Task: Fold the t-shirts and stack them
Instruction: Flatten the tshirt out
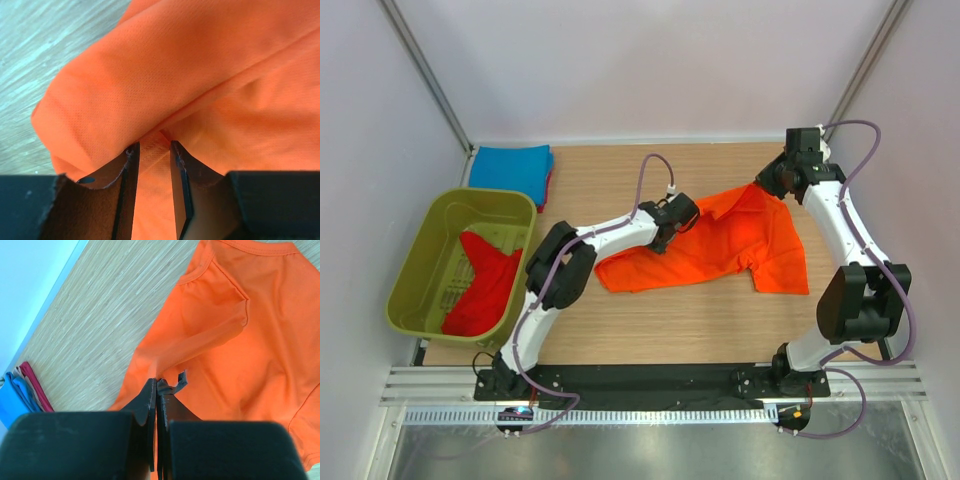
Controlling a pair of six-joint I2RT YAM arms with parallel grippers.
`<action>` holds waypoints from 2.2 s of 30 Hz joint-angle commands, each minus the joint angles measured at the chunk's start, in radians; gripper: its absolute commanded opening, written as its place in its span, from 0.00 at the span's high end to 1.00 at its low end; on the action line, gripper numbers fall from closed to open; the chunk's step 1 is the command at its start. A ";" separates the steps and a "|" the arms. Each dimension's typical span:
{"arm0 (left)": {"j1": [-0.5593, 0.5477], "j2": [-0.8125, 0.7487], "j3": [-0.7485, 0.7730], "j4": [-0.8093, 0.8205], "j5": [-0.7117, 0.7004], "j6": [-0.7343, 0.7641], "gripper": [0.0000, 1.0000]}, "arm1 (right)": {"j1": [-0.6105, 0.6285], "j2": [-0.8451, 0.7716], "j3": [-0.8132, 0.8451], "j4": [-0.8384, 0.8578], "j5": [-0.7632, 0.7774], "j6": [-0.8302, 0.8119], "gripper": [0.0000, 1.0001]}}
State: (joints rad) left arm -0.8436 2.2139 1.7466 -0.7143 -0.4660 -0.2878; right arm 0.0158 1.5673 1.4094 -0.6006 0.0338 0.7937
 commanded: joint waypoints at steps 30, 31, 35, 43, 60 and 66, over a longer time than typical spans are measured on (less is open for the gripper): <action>0.034 -0.333 -0.013 -0.188 -0.011 -0.042 1.00 | -0.085 -0.059 0.010 -0.028 0.057 -0.027 0.99; 0.034 -0.354 -0.018 -0.212 -0.007 -0.048 1.00 | -0.106 -0.062 0.016 -0.034 0.057 -0.028 0.99; 0.034 -0.509 -0.041 -0.270 -0.058 -0.056 1.00 | -0.169 -0.093 0.080 -0.106 0.060 -0.040 0.99; 0.046 -0.825 0.147 -0.382 -0.253 -0.040 1.00 | -0.205 -0.251 0.295 -0.286 0.159 -0.109 0.99; 0.044 -1.242 0.082 -0.106 0.076 0.033 1.00 | -0.205 -0.602 0.634 -0.473 0.115 -0.120 0.99; 0.084 -1.012 0.076 0.036 -0.057 0.144 1.00 | -0.205 -0.462 0.493 -0.179 0.017 -0.135 0.99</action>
State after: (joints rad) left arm -0.7979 1.0370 1.8301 -0.8032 -0.4541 -0.2249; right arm -0.1852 0.9474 1.9610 -0.9390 0.1207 0.6968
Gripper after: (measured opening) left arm 0.006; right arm 0.030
